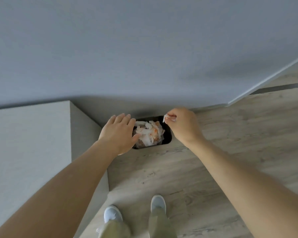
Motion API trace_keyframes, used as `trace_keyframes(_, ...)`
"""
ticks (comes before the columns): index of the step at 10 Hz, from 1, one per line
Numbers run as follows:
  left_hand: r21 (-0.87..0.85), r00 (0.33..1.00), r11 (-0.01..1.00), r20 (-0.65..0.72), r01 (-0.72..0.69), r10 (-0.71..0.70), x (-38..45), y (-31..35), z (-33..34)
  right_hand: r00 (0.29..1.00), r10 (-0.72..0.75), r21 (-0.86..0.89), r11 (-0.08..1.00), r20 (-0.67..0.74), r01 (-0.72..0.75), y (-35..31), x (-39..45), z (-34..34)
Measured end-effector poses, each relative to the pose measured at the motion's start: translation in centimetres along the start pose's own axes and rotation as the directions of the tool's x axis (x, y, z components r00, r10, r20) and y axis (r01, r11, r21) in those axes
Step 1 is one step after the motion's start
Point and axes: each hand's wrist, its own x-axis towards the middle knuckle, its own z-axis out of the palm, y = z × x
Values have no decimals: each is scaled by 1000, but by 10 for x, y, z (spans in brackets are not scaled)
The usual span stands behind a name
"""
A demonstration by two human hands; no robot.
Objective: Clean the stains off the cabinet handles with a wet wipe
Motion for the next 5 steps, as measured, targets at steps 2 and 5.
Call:
trace_keyframes(2, 9, 997, 1000, 74, 29, -29, 47, 1, 98, 998, -52, -35, 998, -35, 51, 44, 50, 110)
trace_keyframes(5, 75, 988, 997, 155, 9, -21, 58, -3, 163, 979, 58, -199, 980, 198, -18, 87, 61, 165)
